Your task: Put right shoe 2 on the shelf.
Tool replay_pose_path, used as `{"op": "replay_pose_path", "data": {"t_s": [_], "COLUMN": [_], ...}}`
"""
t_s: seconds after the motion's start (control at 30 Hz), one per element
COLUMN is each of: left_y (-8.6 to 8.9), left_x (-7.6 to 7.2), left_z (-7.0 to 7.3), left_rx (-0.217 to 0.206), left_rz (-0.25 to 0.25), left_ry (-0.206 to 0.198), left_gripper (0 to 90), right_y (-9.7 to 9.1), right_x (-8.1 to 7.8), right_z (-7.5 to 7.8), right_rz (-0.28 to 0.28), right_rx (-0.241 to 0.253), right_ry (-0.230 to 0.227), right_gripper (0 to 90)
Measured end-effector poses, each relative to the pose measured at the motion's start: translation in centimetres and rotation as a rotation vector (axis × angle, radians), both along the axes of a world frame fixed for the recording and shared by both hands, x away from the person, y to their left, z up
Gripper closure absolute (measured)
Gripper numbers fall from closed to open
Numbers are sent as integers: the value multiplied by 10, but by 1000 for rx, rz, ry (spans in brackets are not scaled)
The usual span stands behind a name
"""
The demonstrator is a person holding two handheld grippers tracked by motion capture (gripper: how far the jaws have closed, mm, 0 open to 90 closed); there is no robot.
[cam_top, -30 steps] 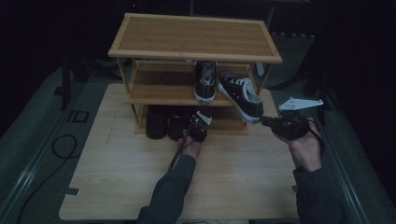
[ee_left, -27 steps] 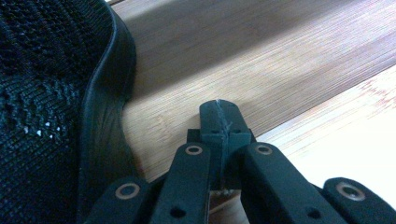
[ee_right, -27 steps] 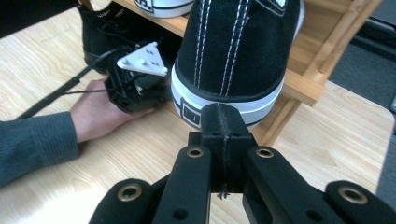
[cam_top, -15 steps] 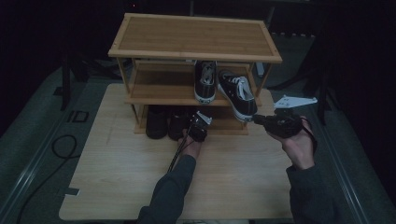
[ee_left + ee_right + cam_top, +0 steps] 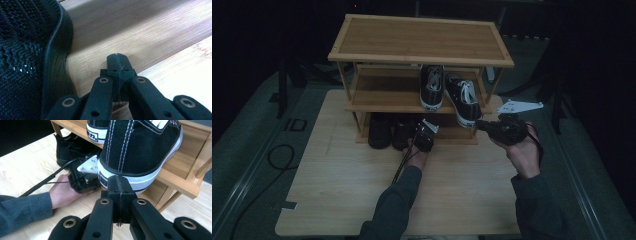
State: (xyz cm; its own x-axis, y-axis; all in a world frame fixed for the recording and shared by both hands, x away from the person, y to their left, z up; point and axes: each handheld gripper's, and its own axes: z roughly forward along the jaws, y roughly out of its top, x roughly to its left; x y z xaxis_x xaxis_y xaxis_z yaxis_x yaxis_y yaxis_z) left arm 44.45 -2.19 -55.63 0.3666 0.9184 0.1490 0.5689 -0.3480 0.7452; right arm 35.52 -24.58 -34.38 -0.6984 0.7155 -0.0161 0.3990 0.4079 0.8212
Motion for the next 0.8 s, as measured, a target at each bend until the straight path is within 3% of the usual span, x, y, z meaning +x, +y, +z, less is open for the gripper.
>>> {"op": "replay_pose_path", "data": {"t_s": [0.53,0.8], "left_y": [0,0], "left_x": [0,0], "left_z": [0,0], "left_rx": [0,4], "left_rz": [2,-1], "left_ry": [-6,-2], "left_gripper": [900,900], "right_y": [0,10], "right_x": [2,2], "right_z": [0,-1], "right_rz": [-6,6], "right_rx": [25,48], "right_ry": [-2,-11], "right_gripper": [900,900]}}
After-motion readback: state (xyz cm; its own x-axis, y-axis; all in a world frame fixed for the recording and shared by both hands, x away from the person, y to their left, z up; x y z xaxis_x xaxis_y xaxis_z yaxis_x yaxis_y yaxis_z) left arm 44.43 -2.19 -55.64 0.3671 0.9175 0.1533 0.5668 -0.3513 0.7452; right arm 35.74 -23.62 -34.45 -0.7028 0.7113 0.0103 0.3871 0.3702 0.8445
